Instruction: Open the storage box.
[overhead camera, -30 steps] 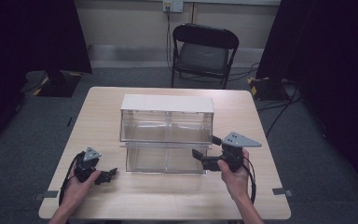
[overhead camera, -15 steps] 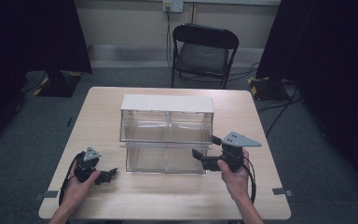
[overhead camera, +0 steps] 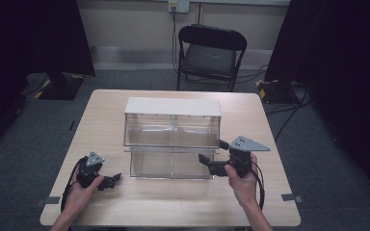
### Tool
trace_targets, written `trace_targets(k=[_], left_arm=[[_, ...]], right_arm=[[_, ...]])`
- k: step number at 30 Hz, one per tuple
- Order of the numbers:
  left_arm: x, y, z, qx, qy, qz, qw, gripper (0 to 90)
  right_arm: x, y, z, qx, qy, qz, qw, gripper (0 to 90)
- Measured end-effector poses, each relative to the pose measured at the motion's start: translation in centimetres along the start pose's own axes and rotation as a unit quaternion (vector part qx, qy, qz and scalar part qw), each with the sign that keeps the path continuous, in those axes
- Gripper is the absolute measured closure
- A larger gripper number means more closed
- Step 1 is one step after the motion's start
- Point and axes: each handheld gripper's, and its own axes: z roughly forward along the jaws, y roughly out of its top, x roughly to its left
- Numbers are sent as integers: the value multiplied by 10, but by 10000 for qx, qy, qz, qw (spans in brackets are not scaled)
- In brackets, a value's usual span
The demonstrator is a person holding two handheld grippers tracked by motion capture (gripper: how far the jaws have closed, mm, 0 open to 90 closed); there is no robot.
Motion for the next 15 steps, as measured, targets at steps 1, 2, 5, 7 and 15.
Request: trace_targets(k=[1,2,5,7,15], left_arm=[[0,0,0,-1,4,0,10000,0],[0,0,0,0,0,3,10000,0],[0,0,0,-1,1,2,10000,0],[0,0,0,-3,-8,-17,10000,0],[0,0,0,-1,0,0,10000,0]], right_arm=[[0,0,0,-2,3,1,10000,134],[0,0,0,-2,6,5,10000,133],[-1,0,0,-2,15,0,10000,133],[0,0,0,0,10,2,10000,133],[0,1,0,16,-1,-1,10000,132]])
